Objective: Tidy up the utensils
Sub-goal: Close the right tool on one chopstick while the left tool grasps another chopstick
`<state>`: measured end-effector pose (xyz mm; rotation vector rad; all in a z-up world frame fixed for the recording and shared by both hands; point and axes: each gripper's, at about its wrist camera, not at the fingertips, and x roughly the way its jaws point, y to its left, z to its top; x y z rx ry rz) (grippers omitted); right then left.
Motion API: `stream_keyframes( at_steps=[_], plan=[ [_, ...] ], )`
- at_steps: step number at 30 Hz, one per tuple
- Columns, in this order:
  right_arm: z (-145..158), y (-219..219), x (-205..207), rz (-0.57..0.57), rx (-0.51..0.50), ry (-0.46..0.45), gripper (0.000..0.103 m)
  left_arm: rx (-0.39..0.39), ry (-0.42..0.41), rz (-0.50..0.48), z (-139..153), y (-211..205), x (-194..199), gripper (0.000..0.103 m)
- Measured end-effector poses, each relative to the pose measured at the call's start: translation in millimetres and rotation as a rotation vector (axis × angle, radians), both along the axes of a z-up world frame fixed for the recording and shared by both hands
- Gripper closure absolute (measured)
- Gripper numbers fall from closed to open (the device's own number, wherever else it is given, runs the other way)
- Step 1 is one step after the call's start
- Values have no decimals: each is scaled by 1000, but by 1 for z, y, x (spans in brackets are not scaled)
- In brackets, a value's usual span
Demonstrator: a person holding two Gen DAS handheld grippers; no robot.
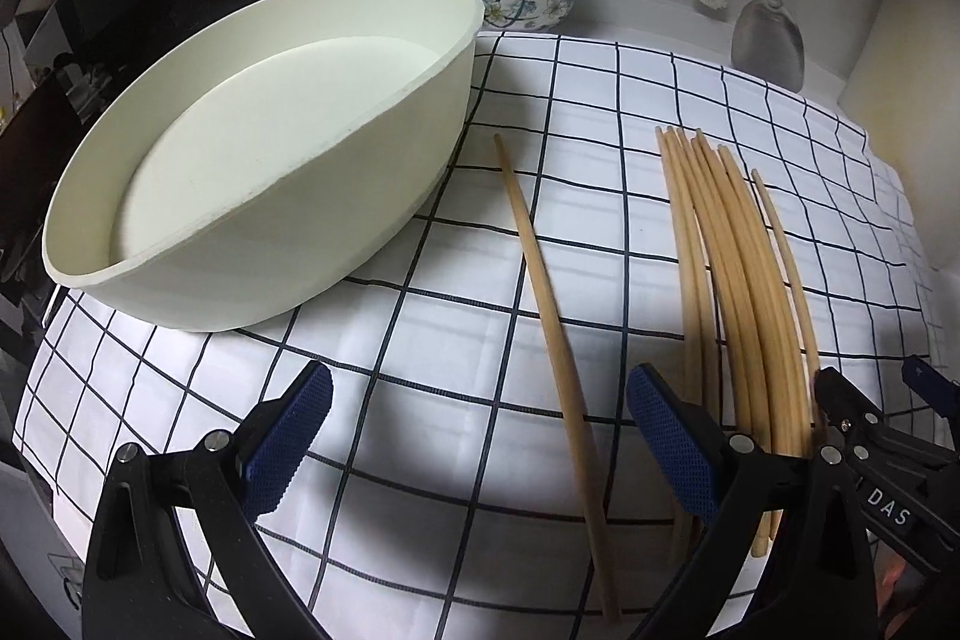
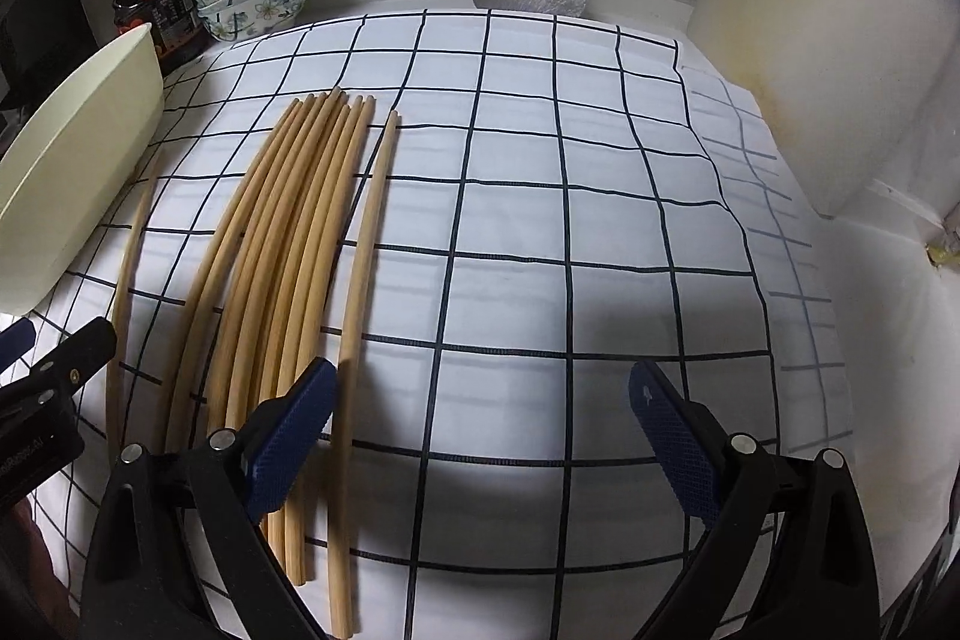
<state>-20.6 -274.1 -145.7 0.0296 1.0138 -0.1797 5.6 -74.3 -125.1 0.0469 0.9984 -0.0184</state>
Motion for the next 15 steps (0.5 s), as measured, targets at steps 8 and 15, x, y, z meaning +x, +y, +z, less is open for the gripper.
stream_keyframes(
  at_steps=[8,15],
  plan=[
    [-4,7,4,46,-39,-19,11,24,15,-1,-10,-4,7,6],
    [-4,11,1,99,1,-46,33,42,-5,-27,-12,-16,5,28]
  ],
)
